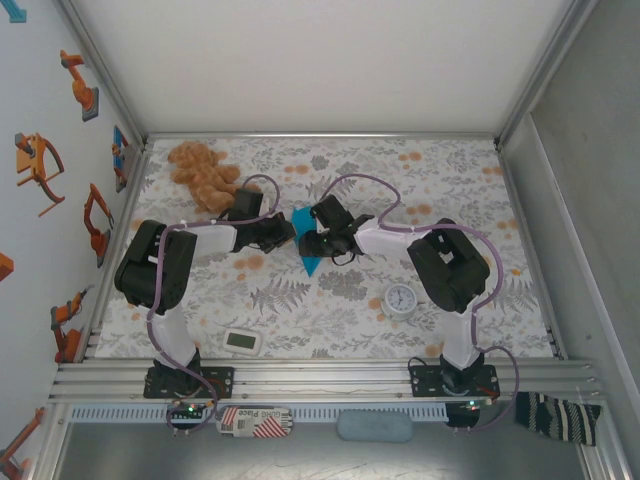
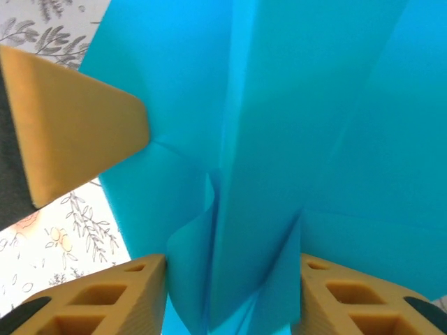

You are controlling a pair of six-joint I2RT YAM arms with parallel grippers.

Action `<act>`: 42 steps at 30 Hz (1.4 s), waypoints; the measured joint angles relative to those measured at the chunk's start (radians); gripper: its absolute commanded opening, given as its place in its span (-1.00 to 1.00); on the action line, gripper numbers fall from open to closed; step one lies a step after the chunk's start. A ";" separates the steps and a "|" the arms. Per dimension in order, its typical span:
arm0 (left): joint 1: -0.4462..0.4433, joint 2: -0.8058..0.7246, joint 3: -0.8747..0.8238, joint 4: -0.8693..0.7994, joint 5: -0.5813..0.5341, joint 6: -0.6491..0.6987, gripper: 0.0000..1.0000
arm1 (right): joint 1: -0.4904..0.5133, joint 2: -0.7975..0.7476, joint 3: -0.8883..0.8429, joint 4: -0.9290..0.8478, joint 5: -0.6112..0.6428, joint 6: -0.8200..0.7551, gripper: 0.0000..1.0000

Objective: Fold a paper plane with a square sheet of paper (pick it up from the middle)
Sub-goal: Move the paper plane to the center of the table.

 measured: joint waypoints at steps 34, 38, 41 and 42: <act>0.000 0.021 0.016 -0.009 0.000 0.000 -0.88 | 0.070 0.000 0.000 -0.064 0.134 0.012 -0.37; 0.000 0.021 0.016 -0.010 0.000 0.000 -0.88 | 0.070 0.000 0.000 -0.069 0.150 0.013 -0.45; 0.000 0.021 0.016 -0.010 0.000 0.000 -0.88 | 0.070 0.000 0.006 -0.083 0.169 0.024 -0.50; 0.000 0.021 0.016 -0.010 0.000 0.000 -0.88 | 0.071 0.000 0.011 -0.089 0.175 0.028 -0.51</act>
